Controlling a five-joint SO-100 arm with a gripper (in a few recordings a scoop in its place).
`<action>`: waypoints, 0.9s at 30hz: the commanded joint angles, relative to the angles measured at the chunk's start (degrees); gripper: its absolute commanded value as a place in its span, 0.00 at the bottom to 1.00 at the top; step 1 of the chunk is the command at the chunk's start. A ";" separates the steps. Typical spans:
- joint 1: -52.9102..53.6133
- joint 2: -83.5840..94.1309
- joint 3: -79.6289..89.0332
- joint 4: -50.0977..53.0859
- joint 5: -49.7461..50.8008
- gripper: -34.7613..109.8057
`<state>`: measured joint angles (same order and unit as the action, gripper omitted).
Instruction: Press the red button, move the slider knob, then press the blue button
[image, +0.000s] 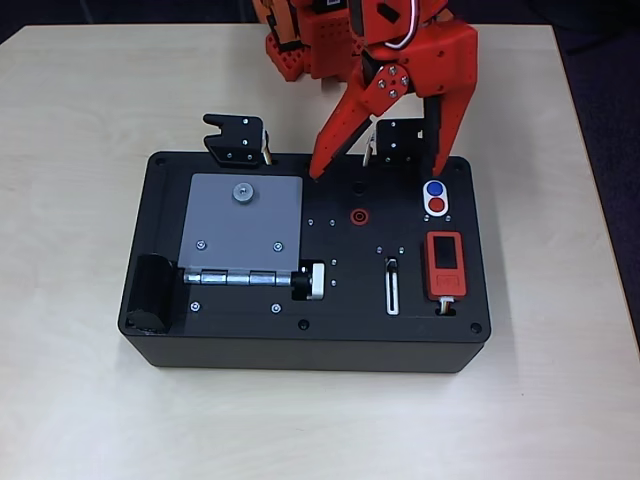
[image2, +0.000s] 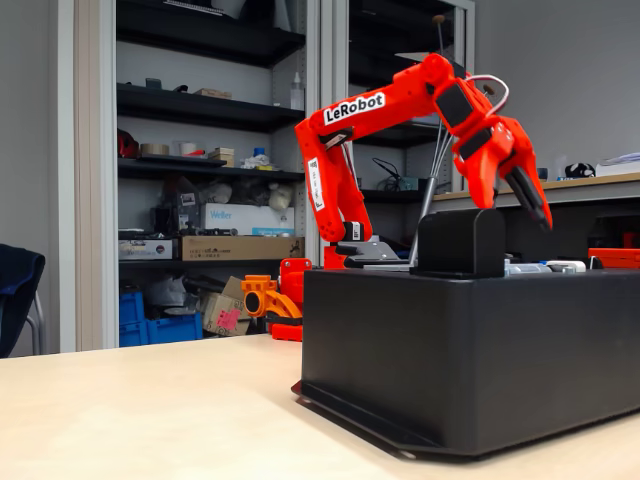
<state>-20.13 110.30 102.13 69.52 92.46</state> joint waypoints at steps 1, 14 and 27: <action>-0.62 -1.14 -1.58 -0.26 -0.70 0.64; -1.41 -9.32 -5.80 -0.53 -2.20 0.76; 0.00 -11.43 -6.42 -2.29 -2.72 0.74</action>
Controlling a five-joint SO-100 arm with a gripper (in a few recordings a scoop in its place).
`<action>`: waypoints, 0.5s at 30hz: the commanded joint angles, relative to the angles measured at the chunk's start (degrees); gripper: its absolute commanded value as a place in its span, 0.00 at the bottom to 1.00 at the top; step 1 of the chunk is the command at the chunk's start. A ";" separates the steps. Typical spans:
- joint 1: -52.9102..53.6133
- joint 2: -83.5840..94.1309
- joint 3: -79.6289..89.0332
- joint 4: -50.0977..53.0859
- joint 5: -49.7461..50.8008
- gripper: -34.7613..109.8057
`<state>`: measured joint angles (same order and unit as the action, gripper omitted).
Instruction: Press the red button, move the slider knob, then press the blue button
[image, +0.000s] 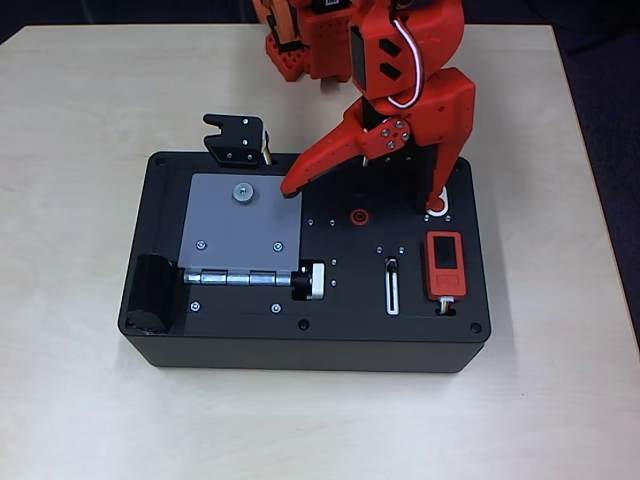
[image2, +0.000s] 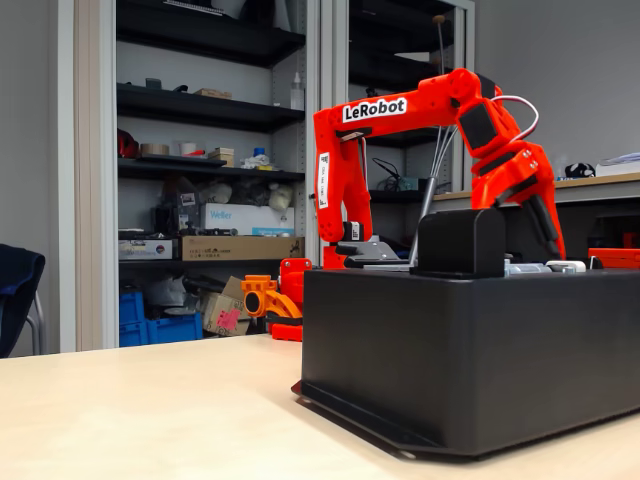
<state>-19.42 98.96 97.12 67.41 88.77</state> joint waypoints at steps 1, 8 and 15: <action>-0.79 -0.53 -1.76 -0.26 1.05 0.74; -0.79 -0.70 -4.13 0.53 0.53 0.75; -0.26 -0.44 -8.70 2.90 -0.53 0.75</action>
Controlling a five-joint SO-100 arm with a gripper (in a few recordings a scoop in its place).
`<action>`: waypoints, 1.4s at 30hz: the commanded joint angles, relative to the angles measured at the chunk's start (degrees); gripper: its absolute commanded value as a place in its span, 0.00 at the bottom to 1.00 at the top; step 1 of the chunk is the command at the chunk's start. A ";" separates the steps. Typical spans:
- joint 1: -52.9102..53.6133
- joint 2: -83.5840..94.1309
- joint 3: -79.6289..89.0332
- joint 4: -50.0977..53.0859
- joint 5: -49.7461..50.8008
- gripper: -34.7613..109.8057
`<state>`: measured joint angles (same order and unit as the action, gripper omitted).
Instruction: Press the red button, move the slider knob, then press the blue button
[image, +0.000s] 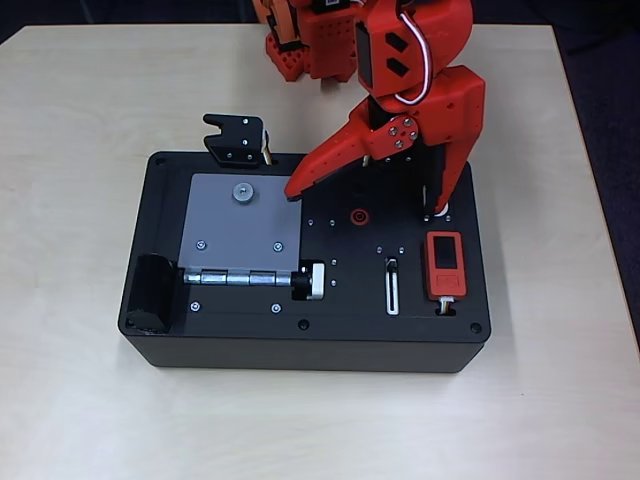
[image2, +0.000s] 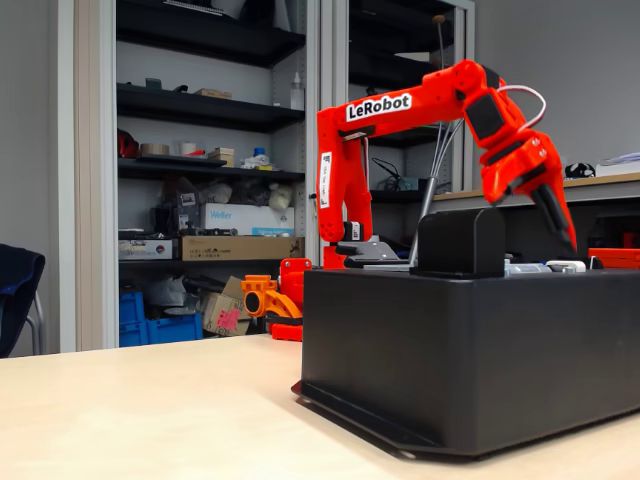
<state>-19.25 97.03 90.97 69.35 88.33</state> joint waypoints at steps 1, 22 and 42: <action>-0.53 1.49 -2.81 1.23 0.18 0.75; -3.43 3.08 0.88 0.26 4.13 0.73; -4.22 7.29 7.12 -1.05 4.57 0.72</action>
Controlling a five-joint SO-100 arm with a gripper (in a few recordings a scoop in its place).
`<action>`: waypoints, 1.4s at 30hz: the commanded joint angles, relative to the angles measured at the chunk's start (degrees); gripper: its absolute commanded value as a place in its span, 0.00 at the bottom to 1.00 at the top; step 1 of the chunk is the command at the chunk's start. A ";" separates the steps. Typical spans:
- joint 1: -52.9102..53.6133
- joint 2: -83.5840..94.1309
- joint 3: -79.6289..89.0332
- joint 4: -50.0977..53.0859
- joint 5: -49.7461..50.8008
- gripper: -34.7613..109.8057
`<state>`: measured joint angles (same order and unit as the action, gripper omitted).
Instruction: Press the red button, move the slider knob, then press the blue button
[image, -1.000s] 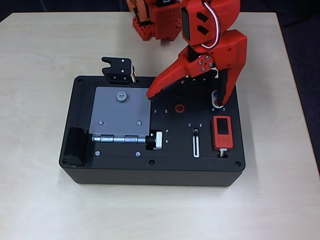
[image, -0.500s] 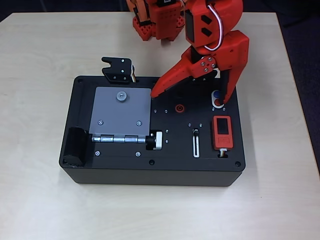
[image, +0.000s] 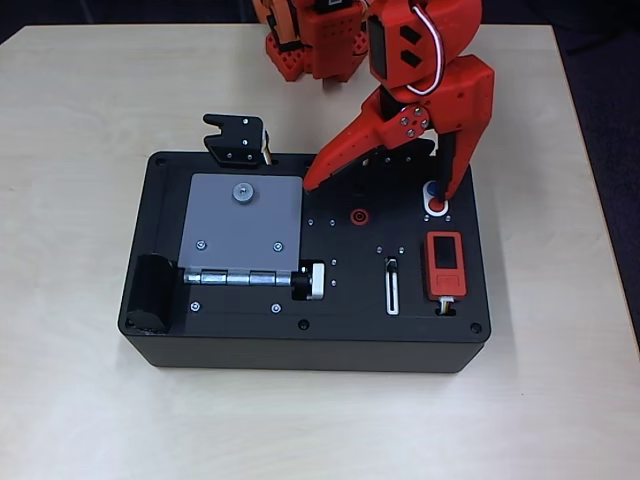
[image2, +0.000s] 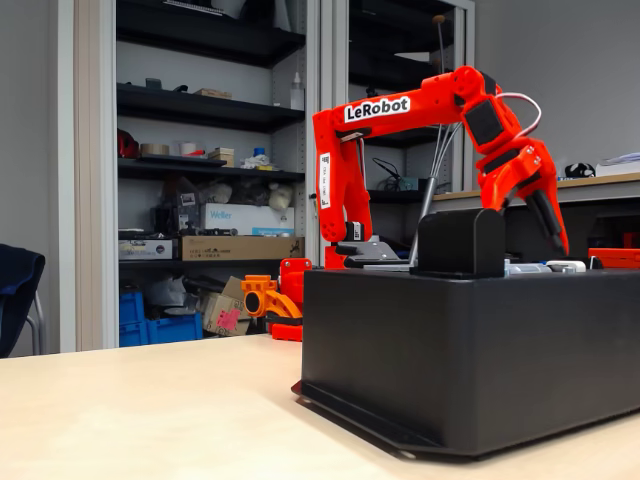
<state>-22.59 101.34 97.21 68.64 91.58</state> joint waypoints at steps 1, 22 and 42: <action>-0.79 3.08 1.05 -0.44 1.32 0.72; 0.09 3.43 4.57 -4.48 0.53 0.72; 0.18 3.43 7.12 -6.42 1.32 0.71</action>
<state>-22.24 103.10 103.80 61.96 92.29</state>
